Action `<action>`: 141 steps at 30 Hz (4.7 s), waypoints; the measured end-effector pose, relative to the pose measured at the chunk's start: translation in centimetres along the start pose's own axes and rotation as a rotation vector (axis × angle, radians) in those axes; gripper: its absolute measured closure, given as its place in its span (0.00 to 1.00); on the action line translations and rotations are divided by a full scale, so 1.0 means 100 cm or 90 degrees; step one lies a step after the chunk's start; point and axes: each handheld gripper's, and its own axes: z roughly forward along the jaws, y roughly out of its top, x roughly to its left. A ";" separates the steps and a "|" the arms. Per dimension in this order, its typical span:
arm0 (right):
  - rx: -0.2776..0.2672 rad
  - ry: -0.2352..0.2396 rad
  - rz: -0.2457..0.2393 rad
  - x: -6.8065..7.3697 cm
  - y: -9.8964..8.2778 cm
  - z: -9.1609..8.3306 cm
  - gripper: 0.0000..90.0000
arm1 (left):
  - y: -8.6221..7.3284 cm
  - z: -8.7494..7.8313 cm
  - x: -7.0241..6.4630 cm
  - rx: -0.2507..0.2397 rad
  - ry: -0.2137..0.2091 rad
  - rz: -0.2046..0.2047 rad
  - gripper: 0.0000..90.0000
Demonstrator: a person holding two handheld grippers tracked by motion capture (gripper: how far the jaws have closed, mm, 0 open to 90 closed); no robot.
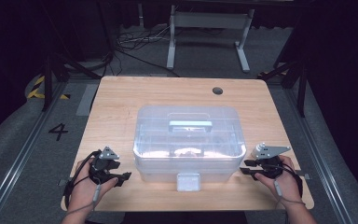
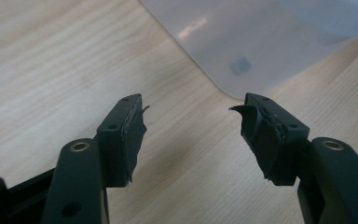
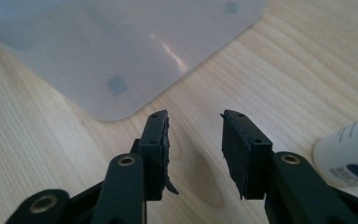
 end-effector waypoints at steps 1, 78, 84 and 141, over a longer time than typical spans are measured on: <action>-0.003 0.000 -0.001 -0.002 -0.003 0.000 0.69 | -0.002 0.003 0.002 0.007 -0.013 -0.009 0.43; -0.022 -0.004 0.056 -0.010 -0.016 0.004 0.49 | 0.120 -0.082 -0.033 -0.209 -0.095 0.169 0.57; -0.026 -0.005 0.059 -0.010 -0.017 0.003 0.49 | 0.136 -0.076 -0.041 -0.214 -0.104 0.183 0.55; -0.053 0.010 0.059 -0.005 -0.012 -0.009 0.46 | 0.190 -0.027 -0.073 -0.117 -0.044 0.257 0.80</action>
